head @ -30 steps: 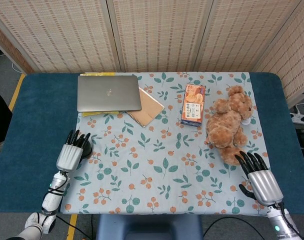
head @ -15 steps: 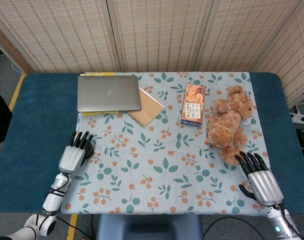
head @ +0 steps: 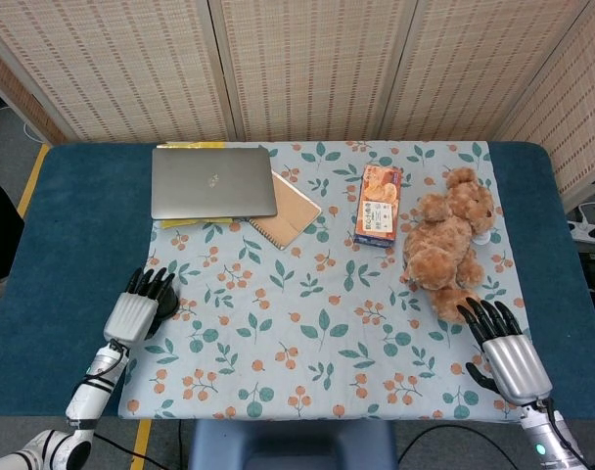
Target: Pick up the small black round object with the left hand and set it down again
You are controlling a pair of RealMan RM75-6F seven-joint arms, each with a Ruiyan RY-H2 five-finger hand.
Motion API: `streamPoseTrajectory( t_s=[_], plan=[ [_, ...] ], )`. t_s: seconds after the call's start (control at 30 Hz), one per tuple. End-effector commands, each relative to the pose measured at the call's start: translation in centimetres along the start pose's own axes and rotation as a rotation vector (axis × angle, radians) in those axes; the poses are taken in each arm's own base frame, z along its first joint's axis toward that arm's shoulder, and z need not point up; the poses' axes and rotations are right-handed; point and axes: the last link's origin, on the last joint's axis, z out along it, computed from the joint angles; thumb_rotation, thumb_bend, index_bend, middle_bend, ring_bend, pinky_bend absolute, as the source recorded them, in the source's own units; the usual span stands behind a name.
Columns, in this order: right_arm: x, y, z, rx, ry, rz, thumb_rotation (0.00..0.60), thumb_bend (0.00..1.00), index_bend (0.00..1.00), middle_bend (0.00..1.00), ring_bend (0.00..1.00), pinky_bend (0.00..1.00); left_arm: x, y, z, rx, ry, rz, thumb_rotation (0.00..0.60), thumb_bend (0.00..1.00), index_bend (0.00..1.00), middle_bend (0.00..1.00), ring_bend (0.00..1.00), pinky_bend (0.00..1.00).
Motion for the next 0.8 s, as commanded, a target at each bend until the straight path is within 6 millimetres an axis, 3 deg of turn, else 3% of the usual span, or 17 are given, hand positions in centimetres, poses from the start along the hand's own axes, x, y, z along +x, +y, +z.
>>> streamPoseTrajectory(
  t_s=[0.03,0.37,0.8],
  plan=[
    [0.0,0.0,0.0,0.0,0.0,-0.001,0.6,0.18,0.0,0.0,0.0,0.0,0.3,-0.5,-0.7,0.0,-0.078,-0.013,0.6,0.36,0.0,0.0,0.0,0.03],
    [0.0,-0.1,-0.1,0.002,0.002,-0.003,0.6,0.18,0.0,0.0,0.0,0.0,1.6,-0.3,-1.3,-0.02,-0.11,-0.1,0.6,0.35,0.0,0.0,0.0,0.03],
    [-0.1,-0.1,-0.1,0.001,0.0,-0.005,0.6,0.18,0.0,0.0,0.0,0.0,3.1,-0.6,-0.6,-0.038,0.039,-0.225,0.6,0.33,0.0,0.0,0.0,0.05]
  ],
)
